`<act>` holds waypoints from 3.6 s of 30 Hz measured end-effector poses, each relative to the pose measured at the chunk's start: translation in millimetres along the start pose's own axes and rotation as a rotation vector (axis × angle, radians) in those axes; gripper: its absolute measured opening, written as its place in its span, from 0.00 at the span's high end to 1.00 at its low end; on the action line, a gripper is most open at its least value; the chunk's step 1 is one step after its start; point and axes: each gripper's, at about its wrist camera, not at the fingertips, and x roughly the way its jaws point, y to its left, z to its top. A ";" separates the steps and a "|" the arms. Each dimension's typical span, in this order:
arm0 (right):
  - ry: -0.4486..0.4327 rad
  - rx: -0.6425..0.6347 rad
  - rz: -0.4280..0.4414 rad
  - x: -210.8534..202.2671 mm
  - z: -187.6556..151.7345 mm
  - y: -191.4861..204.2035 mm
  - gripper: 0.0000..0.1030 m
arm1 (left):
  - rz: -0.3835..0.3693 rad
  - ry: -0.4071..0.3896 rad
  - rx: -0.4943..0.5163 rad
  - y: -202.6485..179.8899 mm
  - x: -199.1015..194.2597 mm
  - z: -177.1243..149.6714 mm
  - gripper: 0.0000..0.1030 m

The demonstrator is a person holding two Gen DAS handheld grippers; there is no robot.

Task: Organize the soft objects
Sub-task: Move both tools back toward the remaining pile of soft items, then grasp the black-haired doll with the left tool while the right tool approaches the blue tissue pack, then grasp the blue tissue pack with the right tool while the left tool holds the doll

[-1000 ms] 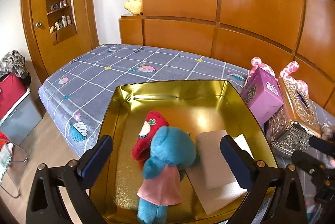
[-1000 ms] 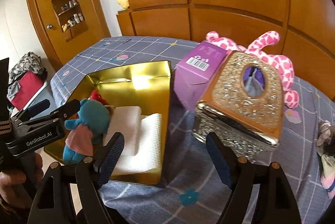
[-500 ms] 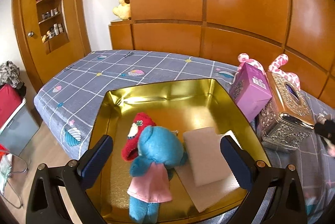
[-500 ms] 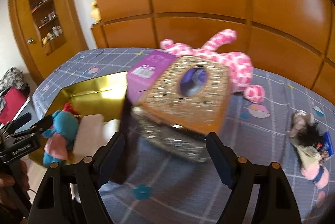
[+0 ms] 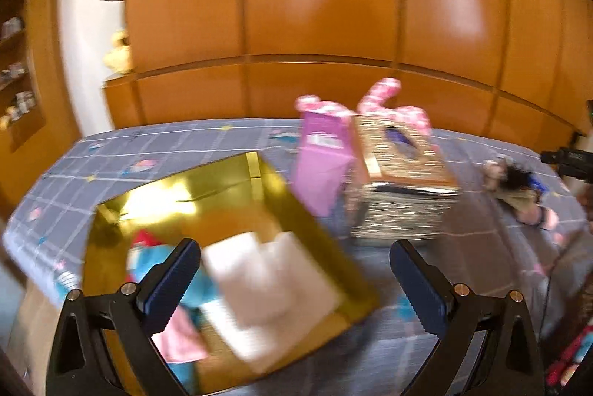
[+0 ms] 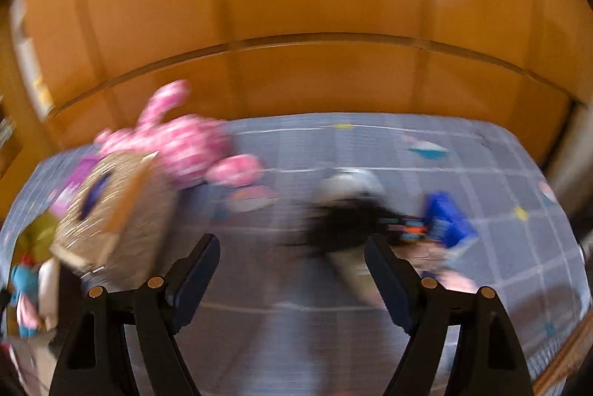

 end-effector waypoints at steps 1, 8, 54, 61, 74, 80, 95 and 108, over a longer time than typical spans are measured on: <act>-0.005 0.037 -0.020 -0.8 1.6 -15.6 0.21 | -0.027 0.006 0.014 -9.2 2.6 2.8 0.01; -0.032 0.333 -0.173 3.3 3.1 -124.3 0.21 | -0.236 0.082 0.113 -80.8 27.8 17.7 0.04; -0.150 0.676 0.085 -3.5 -22.6 -186.2 0.19 | -0.561 0.330 0.703 -427.8 230.2 67.5 0.73; -0.151 0.689 0.075 -3.8 -23.8 -187.7 0.19 | -0.585 0.244 0.443 -366.6 183.6 97.7 0.72; -0.124 0.651 0.022 -2.9 -20.5 -182.3 0.19 | -0.360 0.344 0.288 -250.4 148.1 3.4 0.73; -0.081 0.636 0.013 0.7 -20.8 -180.2 0.26 | -0.342 0.326 0.314 -242.2 143.3 -21.4 0.73; 0.239 0.322 -0.196 96.3 30.5 -157.1 0.46 | -0.368 0.248 0.293 -235.2 140.7 -30.6 0.71; 0.425 0.220 -0.271 137.6 2.7 -154.1 0.76 | -0.344 0.221 0.291 -236.1 137.0 -33.7 0.71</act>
